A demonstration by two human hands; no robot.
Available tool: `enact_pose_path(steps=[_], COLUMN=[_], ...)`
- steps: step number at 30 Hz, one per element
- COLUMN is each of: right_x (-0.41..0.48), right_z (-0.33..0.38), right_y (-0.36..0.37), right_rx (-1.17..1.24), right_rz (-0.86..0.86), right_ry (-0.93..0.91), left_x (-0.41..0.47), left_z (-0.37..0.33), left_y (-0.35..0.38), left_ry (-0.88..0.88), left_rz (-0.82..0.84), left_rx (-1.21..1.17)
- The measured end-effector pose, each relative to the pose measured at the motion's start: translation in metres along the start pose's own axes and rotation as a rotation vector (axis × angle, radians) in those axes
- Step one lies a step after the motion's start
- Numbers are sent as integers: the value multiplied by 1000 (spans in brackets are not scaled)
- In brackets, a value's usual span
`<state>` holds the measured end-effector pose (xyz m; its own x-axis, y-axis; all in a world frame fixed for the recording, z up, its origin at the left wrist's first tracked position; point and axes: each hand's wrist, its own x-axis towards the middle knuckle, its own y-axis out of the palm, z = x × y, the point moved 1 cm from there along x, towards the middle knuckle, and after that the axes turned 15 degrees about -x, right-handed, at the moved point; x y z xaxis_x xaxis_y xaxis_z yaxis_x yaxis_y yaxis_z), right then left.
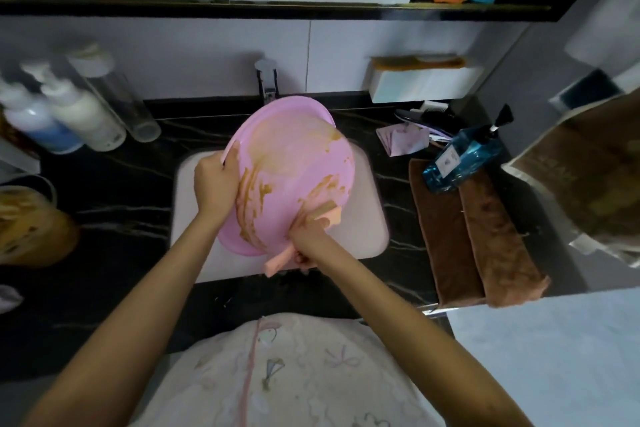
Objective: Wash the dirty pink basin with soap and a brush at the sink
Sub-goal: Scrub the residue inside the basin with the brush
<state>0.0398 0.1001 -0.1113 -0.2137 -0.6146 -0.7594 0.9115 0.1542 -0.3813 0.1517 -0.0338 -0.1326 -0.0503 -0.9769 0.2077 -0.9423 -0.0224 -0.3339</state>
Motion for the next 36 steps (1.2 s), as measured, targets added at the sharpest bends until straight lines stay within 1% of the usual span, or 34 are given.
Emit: enact_pose_path(steps=[2, 3, 5, 6, 7, 8, 9, 11, 12, 14, 16, 17, 20, 21, 23, 24, 26, 29, 30, 33, 34, 36], right_x=[-12, -9, 6, 10, 11, 4, -6, -22, -21, 1, 10, 6, -23, -24, -6, -2, -5, -29, -30, -4, -1, -13], right_z=[2, 4, 5, 6, 4, 2, 3, 10, 10, 12, 12, 10, 2, 3, 7, 10, 15, 13, 12, 6, 6, 8], right_y=[3, 1, -18, -24, -24, -19, -14, -2, -3, -14, -15, -9, 15, 11, -9, -20, -20, 8, 8, -14, -17, -3], right_rx=[43, 41, 34, 32, 12, 7, -16, -40, -56, -95, -83, -86, -117, -129, -146, -152, -130, -128, -140, -172, -191, -196], right_rz=[63, 46, -81, -88, -71, -61, -59, 23, 19, -101, -124, -113, 15, 11, -98, -126, -111, -60, -65, -190, -199, -178], right_ry=[-31, -44, -60, -41, -2, -7, -19, -78, -110, -127, -45, -27, -129, -141, -111, -89, -48, -137, -132, -76, -55, -112], left_x=[2, 2, -1, -2, -4, -4, -3, 1, 2, 0, -2, -1, 2, 2, -2, -3, -6, -3, -2, -4, -5, -4], left_z=[1, 1, -2, -4, -4, -4, -3, 2, 2, -1, -2, -3, -1, 0, -1, -3, -3, -1, -1, 0, 0, 1], left_y=[-1, -1, 1, 1, 2, 2, 2, -1, -2, 0, 1, 1, 0, 0, 1, 3, 4, 2, 1, 3, 4, 4], left_ry=[-4, -2, 14, 23, 28, 26, 16, -7, -14, -24, -22, -18, -22, -22, -2, 12, 13, 0, 11, 20, 19, -2], left_rz=[-6, -1, 13, 23, 29, 28, 22, 5, 4, 22, 25, 24, 12, 7, 15, 27, 34, 26, 31, 48, 49, 45], left_rx=[5, 9, 11, 13, 18, 25, 32, 51, 58, 77, 84, 80, 72, 73, 67, 64, 72, 77, 75, 65, 72, 79])
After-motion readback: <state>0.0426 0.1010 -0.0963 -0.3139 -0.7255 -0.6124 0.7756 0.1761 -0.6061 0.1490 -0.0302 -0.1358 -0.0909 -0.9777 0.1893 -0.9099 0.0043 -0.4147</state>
